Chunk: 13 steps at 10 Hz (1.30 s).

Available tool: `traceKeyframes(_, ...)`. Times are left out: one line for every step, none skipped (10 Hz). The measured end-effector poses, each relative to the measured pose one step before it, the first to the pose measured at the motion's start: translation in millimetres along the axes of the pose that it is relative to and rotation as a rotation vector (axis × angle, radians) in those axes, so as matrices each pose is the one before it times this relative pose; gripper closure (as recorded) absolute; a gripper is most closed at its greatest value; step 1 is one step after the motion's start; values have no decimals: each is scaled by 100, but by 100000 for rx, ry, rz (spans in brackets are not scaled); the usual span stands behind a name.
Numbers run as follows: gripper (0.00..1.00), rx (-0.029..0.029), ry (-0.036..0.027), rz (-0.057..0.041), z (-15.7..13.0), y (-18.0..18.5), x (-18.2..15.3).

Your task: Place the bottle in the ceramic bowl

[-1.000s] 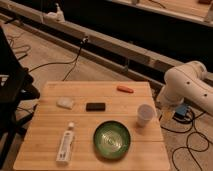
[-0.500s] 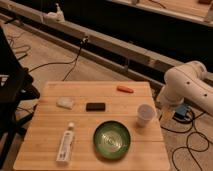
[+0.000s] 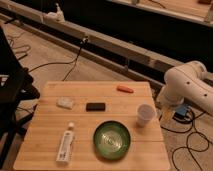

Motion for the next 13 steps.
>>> traceKeyframes(35, 488, 919, 171, -146, -148, 330)
traceKeyframes(35, 251, 1095, 138, -178, -221, 422)
traceKeyframes(35, -519, 1864, -2670, -492, -347, 781)
traceKeyframes(35, -234, -39, -6603, -664, -753, -460)
traceKeyframes(35, 100, -1394, -5961, -449, -709, -1380)
traceKeyframes(35, 624, -2552, -8522, -540, -1043, -2694)
traceKeyframes(35, 672, -2446, -7401, -413, -817, -2516)
traceKeyframes(35, 1092, -3161, -8761, -376, -803, -3001)
traceKeyframes(35, 1391, -3603, -9521, -288, -811, -3394)
traceKeyframes(35, 856, -3043, -7771, -80, -633, -2878)
traceKeyframes(35, 8, -4305, -9069, 155, -388, -3575)
traceKeyframes(35, -560, -3882, -5923, 273, -143, -2899)
traceKeyframes(35, -743, -3759, -8344, 359, -45, -3486)
